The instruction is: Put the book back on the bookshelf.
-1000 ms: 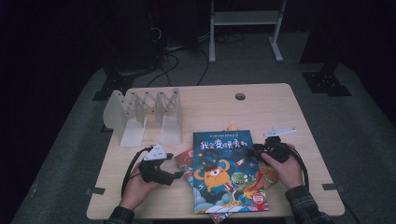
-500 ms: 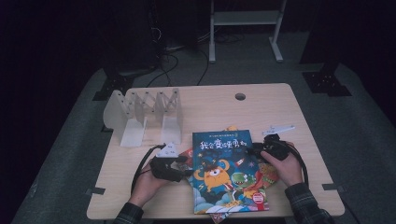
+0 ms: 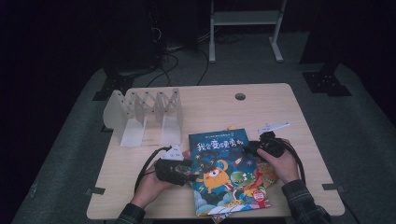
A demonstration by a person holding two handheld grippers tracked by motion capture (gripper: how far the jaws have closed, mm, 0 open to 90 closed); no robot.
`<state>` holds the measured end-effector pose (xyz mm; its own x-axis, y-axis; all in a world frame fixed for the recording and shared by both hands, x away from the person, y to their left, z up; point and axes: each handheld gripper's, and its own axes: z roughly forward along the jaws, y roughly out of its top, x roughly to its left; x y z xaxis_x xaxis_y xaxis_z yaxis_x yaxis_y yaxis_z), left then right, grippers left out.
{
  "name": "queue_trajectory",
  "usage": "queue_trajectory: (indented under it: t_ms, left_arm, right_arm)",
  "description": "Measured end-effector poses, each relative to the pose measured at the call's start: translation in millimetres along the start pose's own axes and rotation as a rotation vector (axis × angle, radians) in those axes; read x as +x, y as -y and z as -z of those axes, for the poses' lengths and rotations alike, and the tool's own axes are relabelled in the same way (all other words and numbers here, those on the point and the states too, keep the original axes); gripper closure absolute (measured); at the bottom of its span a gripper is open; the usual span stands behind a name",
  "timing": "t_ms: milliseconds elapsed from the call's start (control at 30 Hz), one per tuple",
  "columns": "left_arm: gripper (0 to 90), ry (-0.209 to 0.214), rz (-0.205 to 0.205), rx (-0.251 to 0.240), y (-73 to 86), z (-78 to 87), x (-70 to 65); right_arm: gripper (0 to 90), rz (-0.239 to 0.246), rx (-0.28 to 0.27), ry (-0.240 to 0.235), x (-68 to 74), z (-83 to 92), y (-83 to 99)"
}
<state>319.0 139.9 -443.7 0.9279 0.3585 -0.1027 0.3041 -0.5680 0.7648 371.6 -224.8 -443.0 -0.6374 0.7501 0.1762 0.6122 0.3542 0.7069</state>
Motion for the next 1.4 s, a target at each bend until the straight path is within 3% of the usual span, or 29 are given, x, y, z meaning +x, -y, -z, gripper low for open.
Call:
queue_trajectory:
  t_ms: [333,633,667,800,1033,1400]
  left_arm:
    - [36.2,0.002,0.006,0.012,-0.4,0.4,-6.5]
    - [35.6,0.042,0.017,0.005,0.8,2.0,-7.3]
    - [30.3,0.026,0.020,0.004,1.0,2.9,-5.5]
    - [22.3,-0.009,0.027,-0.007,1.5,8.1,-1.4]
    - [9.8,-0.107,0.056,-0.038,9.3,25.1,17.3]
    - [4.6,-0.136,0.073,-0.041,5.1,21.3,44.2]
  right_arm:
    - [55.9,0.004,0.003,-0.001,-0.4,-5.1,-5.0]
    - [55.1,0.010,0.004,0.004,0.1,-10.4,-10.2]
    - [55.1,0.018,0.001,-0.006,0.0,-11.5,-10.4]
    - [55.1,0.026,0.002,-0.034,2.7,-13.3,-10.6]
    - [54.9,0.049,0.002,-0.056,5.1,-13.9,-10.2]
    - [54.7,0.073,0.007,-0.086,8.5,-14.2,-9.6]
